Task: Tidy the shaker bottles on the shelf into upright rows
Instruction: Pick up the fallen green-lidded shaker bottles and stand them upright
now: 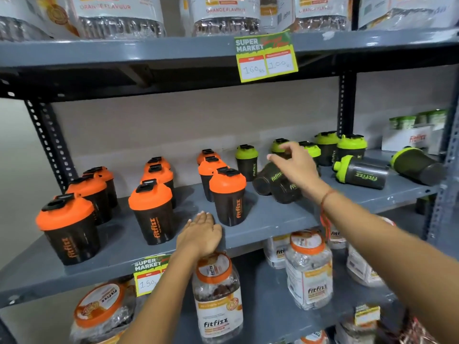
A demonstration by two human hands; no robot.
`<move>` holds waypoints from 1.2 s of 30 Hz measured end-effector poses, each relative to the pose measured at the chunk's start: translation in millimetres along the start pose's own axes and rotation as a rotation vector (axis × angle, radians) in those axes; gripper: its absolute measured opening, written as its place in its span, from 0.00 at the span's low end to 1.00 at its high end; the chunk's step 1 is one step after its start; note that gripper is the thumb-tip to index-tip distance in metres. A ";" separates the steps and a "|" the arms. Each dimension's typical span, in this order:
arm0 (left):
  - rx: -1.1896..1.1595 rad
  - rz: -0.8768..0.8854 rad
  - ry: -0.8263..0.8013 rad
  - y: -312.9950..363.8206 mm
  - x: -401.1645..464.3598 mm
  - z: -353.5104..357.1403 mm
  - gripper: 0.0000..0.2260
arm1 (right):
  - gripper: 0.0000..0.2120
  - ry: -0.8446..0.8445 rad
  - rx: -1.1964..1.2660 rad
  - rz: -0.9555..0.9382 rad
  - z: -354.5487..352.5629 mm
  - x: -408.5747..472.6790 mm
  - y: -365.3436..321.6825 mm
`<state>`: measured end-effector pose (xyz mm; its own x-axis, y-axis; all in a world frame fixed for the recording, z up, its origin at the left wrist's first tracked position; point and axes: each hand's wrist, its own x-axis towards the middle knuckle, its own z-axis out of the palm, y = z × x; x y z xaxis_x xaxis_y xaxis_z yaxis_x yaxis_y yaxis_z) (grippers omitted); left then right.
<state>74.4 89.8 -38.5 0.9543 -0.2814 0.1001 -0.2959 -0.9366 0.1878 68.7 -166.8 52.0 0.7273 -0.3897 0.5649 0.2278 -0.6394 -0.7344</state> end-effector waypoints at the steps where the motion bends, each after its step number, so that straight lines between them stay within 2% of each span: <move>1: -0.009 -0.001 0.003 -1.2 2.1 -0.5 0.27 | 0.26 -0.045 -0.098 0.026 -6.5 17.1 0.7; 6: -0.028 0.002 0.050 -6.5 9.9 -1.2 0.24 | 0.36 -0.384 -0.644 0.085 -12.1 90.6 5.3; 9: -0.007 0.005 0.126 -8.2 9.0 3.8 0.24 | 0.41 -0.530 -0.812 0.107 8.7 119.1 13.0; 12: -0.003 -0.002 0.154 -10.0 8.3 7.1 0.24 | 0.47 -0.601 -0.839 0.184 30.9 137.6 26.5; 15: -0.007 -0.010 0.186 -10.3 7.7 7.7 0.23 | 0.49 -0.643 -0.831 0.235 51.2 149.5 41.5; 20: 0.002 -0.009 0.194 -9.5 6.3 6.2 0.23 | 0.48 -0.731 -0.798 0.268 70.9 153.2 52.6; 23: 0.000 -0.013 0.201 -8.9 5.4 5.5 0.23 | 0.43 -0.767 -0.712 0.286 75.0 152.6 52.5; 29: -0.014 -0.011 0.203 -6.8 4.2 3.3 0.23 | 0.25 -0.741 -0.552 0.260 74.5 144.6 39.8; 32: -0.014 -0.004 0.211 -6.6 3.2 2.8 0.23 | 0.30 -0.655 -0.473 0.178 62.9 140.6 20.9; 36: -0.011 -0.002 0.216 -6.3 3.5 3.1 0.23 | 0.30 -0.342 -0.524 -0.165 54.8 126.8 3.6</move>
<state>79.6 94.0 -42.4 0.9242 -0.2274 0.3068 -0.2958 -0.9344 0.1985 197.2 -182.2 100.4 0.8945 -0.0808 0.4397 0.0709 -0.9454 -0.3180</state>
